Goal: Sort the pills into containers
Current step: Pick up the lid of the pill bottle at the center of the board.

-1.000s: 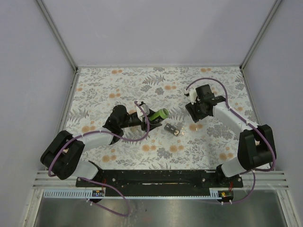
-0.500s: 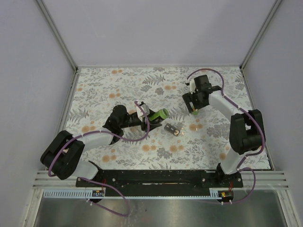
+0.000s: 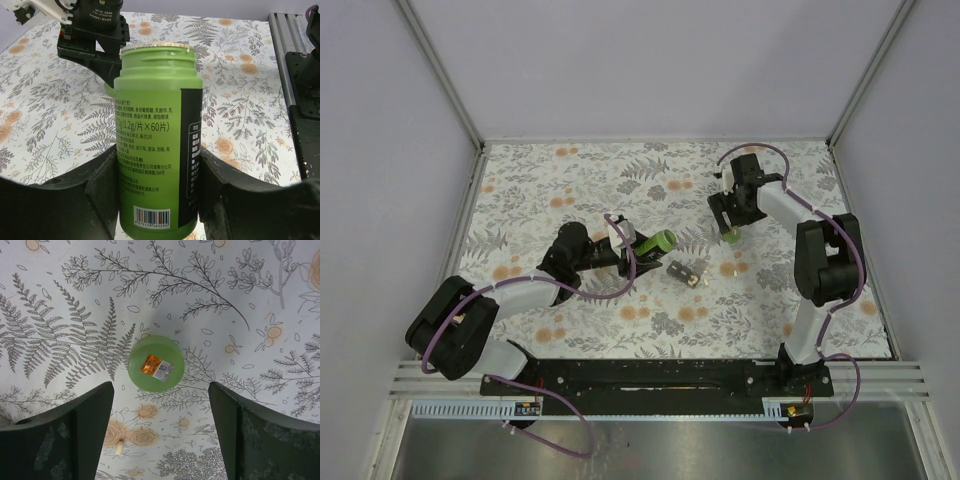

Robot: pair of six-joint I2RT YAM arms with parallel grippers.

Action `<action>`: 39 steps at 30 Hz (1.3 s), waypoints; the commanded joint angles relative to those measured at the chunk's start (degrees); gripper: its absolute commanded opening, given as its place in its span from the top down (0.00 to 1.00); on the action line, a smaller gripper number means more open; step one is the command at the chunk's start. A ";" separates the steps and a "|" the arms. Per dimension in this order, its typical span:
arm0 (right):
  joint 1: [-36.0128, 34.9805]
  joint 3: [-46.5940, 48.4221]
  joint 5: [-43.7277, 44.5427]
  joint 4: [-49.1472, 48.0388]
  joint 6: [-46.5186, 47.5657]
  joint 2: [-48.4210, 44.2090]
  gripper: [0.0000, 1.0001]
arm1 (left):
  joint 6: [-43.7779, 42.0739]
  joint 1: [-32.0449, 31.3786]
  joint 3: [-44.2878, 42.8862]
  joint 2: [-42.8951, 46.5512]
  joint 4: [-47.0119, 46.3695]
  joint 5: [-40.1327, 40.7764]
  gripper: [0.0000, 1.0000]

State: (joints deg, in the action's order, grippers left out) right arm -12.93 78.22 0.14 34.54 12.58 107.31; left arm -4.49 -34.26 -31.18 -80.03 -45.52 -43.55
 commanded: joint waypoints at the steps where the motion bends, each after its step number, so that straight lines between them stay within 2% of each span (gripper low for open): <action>1: 0.36 2.20 -2.69 1.93 0.08 1.41 0.16 | -0.52 0.25 -2.13 -0.13 -1.68 -1.54 1.00; 24: 0.89 5.54 -2.86 5.35 3.33 6.60 0.24 | -0.61 0.25 -2.66 -0.48 -0.71 -1.71 1.00; 30: 0.98 9.23 -4.27 9.84 5.00 8.88 0.33 | -0.52 0.25 -2.92 -0.74 -0.63 -1.89 1.00; 32: 0.98 10.02 -4.36 10.63 5.35 9.32 0.39 | -0.52 0.25 -3.01 -0.92 -0.54 -1.80 1.00; 39: 0.98 11.34 -4.80 12.74 6.14 10.03 0.39 | -0.61 0.25 -3.01 -1.01 -0.36 -1.71 1.00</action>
State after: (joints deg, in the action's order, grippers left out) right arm -12.29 87.24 -3.31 44.99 17.39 116.97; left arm -4.49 -34.26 -31.90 -80.79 -43.31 -43.75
